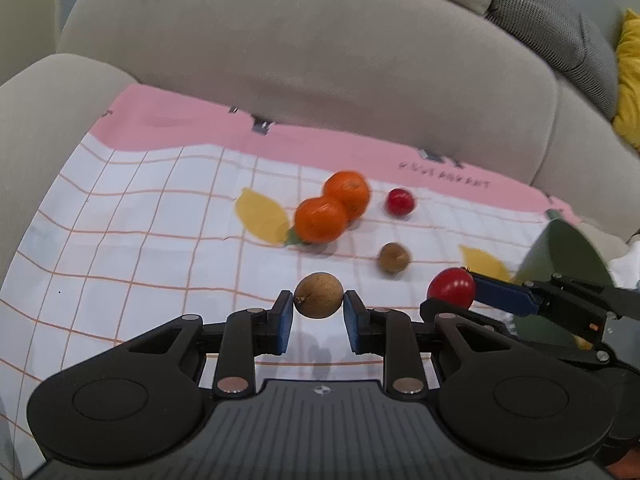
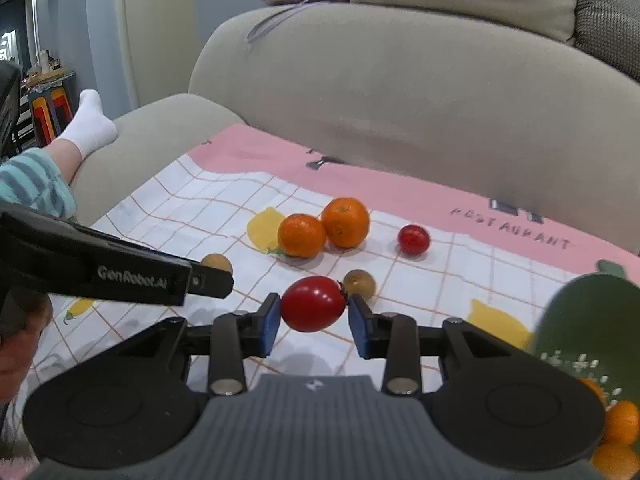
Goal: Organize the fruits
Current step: 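Carry the kumquat and tomato over the green colander with both tools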
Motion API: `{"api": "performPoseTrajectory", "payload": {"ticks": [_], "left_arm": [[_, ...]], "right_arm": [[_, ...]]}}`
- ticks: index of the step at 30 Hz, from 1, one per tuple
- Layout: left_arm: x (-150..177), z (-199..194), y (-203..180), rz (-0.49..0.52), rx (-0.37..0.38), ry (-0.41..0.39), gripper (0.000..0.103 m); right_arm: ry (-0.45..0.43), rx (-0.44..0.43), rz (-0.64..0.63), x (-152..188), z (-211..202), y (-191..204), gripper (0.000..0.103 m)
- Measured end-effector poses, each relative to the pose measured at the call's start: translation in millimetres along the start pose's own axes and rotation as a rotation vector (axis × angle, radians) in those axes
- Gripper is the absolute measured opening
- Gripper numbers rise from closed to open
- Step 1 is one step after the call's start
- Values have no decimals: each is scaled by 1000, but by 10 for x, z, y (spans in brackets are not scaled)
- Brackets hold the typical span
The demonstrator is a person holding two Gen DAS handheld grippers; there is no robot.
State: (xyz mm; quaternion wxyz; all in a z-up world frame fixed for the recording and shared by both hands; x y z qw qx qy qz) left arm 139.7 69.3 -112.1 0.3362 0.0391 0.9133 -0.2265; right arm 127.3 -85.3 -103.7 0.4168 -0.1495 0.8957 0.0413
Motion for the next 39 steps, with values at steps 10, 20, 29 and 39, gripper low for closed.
{"api": "performPoseTrajectory", "payload": {"ticks": [10, 20, 29, 39], "left_arm": [[-83, -150, -581, 36, 114, -19, 30], [-109, -133, -1331, 109, 165, -16, 30], [-120, -43, -1770, 155, 204, 19, 30], [-53, 161, -1879, 221, 270, 96, 30]], "right_arm": [[-34, 39, 35, 3, -487, -354, 34], [-5, 75, 80, 166, -855, -927, 34], [131, 87, 96, 346, -937, -1350, 34], [323, 44, 239, 590, -768, -1578, 34]]}}
Point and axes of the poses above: each gripper's, at about its wrist camera, not at the fingertips, and z roughly the way its jaws point, y to its left, x to its underside, the point moved 5 cm from there along z, roughly the way its jaws point, and after that the axes turned 12 degrees about x, right-handed, at the moved point
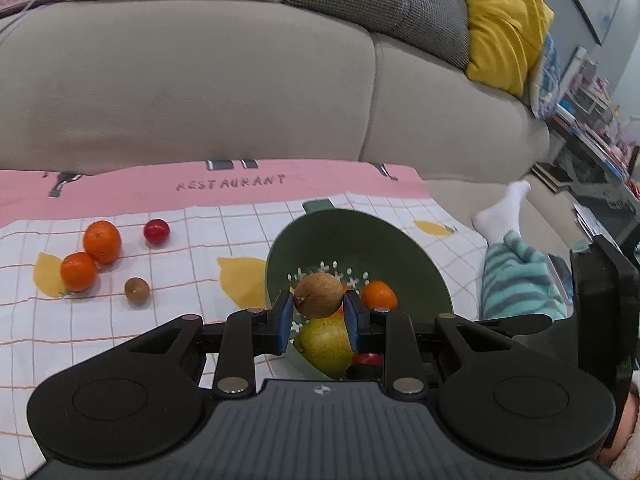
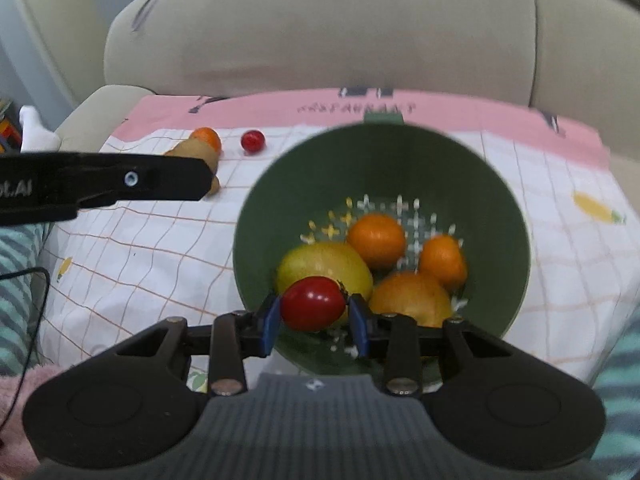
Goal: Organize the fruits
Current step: 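Carry the kumquat and tomato over the green colander with both tools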
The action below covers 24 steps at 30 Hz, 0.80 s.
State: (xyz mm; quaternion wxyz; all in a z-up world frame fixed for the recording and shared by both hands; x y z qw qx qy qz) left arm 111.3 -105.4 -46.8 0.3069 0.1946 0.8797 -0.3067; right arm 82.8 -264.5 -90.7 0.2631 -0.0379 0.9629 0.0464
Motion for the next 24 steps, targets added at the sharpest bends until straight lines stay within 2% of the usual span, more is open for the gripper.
{"api": "performPoseTrajectory", "payload": {"ticks": [9, 16, 20, 24], "left_arm": [[-30, 86, 142, 36, 50, 71, 30], [-69, 259, 115, 77, 86, 136, 30], [-59, 380, 29, 142, 67, 184, 30], [-39, 485, 15, 172, 45, 234, 30]], "right_arm": [[64, 6, 99, 93, 171, -38, 34], [164, -20, 171, 76, 299, -134, 35], [204, -28, 171, 54, 321, -153, 35], [207, -38, 166, 55, 319, -159, 36]]}}
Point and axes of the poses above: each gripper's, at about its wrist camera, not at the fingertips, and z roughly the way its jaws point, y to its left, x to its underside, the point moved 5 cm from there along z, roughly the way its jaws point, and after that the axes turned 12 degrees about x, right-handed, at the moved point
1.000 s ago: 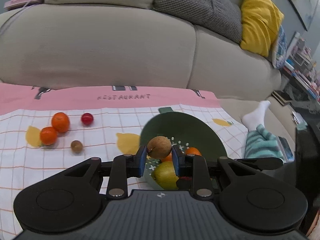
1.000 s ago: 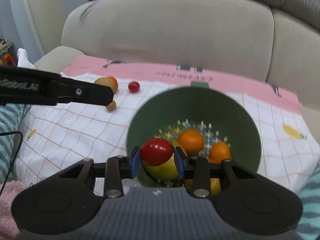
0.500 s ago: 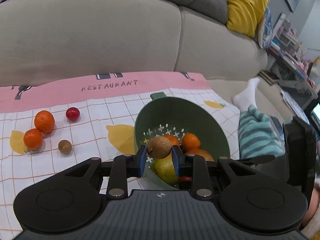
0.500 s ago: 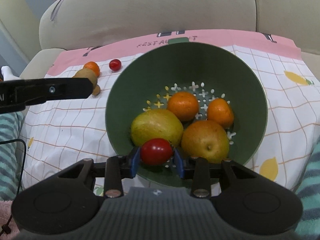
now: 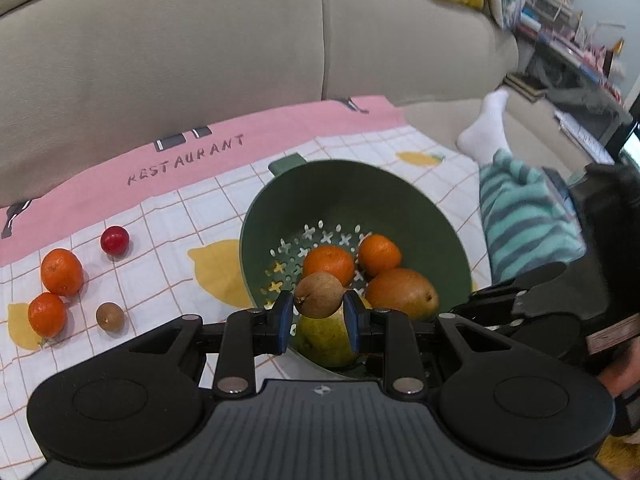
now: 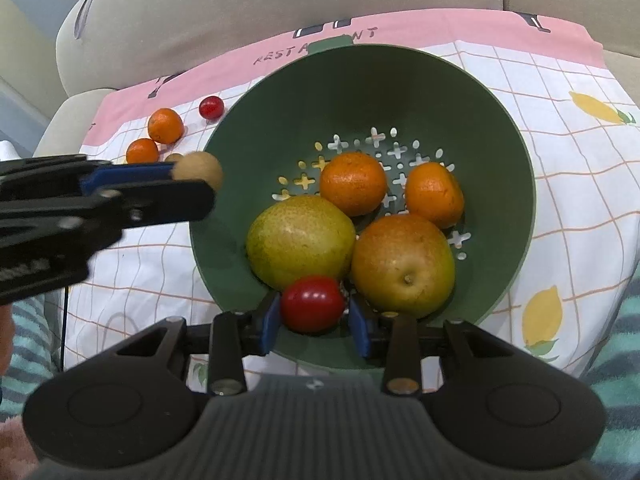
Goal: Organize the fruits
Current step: 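Carry the kumquat and tomato over the green colander with both tools, then open both tools to drop the kumquat and tomato into the colander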
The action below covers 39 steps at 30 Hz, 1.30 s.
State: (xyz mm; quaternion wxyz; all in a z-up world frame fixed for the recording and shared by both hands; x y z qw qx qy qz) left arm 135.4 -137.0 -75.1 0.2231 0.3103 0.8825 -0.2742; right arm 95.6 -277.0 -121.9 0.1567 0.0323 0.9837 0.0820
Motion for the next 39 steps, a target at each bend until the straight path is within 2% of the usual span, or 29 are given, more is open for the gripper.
{"api": "performPoseTrajectory", "payload": {"ticks": [8, 12, 16, 22, 30, 39], "left_arm": [[-36, 112, 21, 35, -32, 50, 30], [-61, 190, 18, 85, -68, 96, 30], [-87, 291, 17, 117, -96, 155, 30], [-162, 453, 87, 91, -138, 219, 30], [-222, 621, 130, 59, -157, 258, 30], [-217, 646, 150, 56, -169, 258, 31]], "right_arm": [[-64, -39, 16, 47, -145, -61, 41], [-142, -41, 9, 50, -255, -80, 43], [-246, -6, 27, 8, -351, -138, 46], [-374, 74, -1, -37, -370, -136, 48], [-384, 71, 18, -40, -253, -203, 49], [-379, 74, 31, -26, -192, -227, 52]]}}
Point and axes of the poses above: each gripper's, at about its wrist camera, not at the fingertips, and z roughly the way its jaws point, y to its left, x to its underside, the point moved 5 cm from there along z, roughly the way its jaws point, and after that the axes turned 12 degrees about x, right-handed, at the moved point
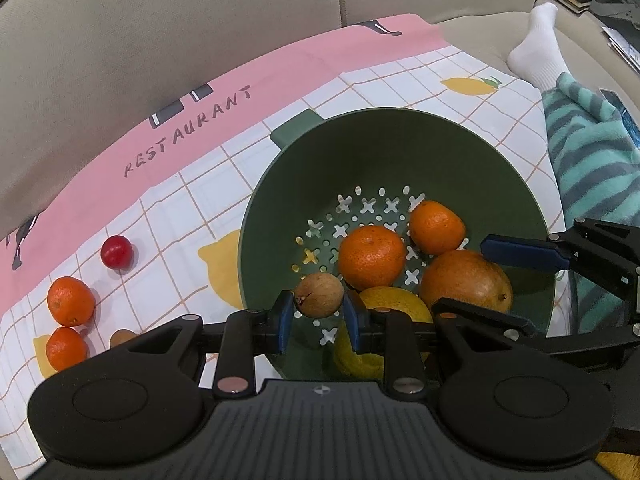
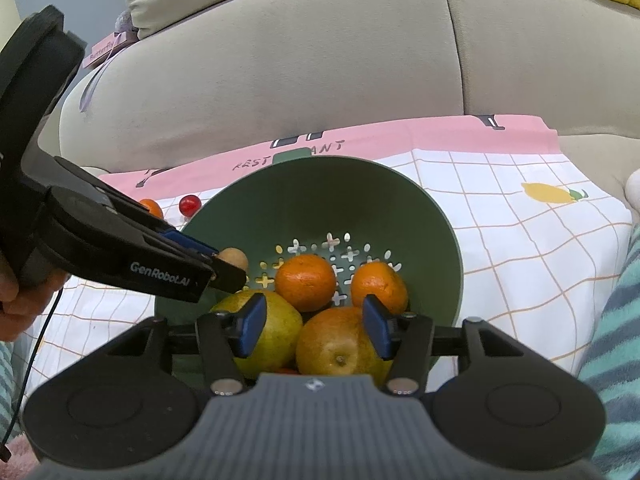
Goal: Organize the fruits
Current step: 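Open both tools to drop the kumquat and tomato into the colander, then withdraw both open tools from the colander toward the remaining fruit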
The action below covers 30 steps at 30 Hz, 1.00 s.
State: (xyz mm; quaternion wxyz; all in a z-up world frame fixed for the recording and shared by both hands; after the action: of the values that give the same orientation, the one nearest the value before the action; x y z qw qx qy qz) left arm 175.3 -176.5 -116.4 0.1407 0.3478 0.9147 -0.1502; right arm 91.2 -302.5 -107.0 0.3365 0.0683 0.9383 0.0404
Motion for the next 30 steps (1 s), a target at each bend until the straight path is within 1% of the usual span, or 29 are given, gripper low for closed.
{"api": "performPoseTrajectory", "payload": {"ticks": [2, 4, 6, 8, 9, 10, 16, 20, 22, 25, 27, 28, 29, 30], "left_arm": [[2, -2, -9, 6, -4, -4, 31], [10, -15, -15, 11, -12, -8, 35], [20, -34, -19, 11, -11, -12, 36], [29, -58, -20, 7, -3, -19, 39], [34, -72, -19, 4, -1, -23, 44], [40, -88, -18, 0, -4, -27, 46], [84, -228, -46, -10, 5, -70, 46], [145, -421, -69, -18, -10, -142, 47], [182, -519, -71, -22, -27, -175, 48], [261, -664, -36, -39, -52, -218, 48], [325, -770, 6, -58, -66, -251, 48], [354, -815, 29, -68, -70, -265, 48], [386, -860, 54, -78, -74, -279, 48], [427, -913, 83, -89, -77, -296, 48]], "right_arm": [[-2, 1, -7, 9, -9, 15, 55], [-5, 1, -13, 13, -13, 25, 55], [-7, 3, -17, 16, -23, 32, 55], [-12, 5, -17, 15, -34, 25, 56], [-14, 8, -16, 15, -38, 23, 56], [-15, 10, -16, 16, -39, 21, 56], [-32, 16, -28, 22, -87, 56, 56], [-50, 26, -31, 16, -145, 78, 58], [-59, 35, -27, 7, -183, 87, 63], [-70, 46, -21, -6, -240, 122, 64], [-78, 50, -16, -9, -279, 155, 71], [-85, 53, -13, -12, -302, 176, 76], [-95, 55, -11, -13, -328, 202, 79], [-101, 57, -12, -16, -346, 228, 80]]}}
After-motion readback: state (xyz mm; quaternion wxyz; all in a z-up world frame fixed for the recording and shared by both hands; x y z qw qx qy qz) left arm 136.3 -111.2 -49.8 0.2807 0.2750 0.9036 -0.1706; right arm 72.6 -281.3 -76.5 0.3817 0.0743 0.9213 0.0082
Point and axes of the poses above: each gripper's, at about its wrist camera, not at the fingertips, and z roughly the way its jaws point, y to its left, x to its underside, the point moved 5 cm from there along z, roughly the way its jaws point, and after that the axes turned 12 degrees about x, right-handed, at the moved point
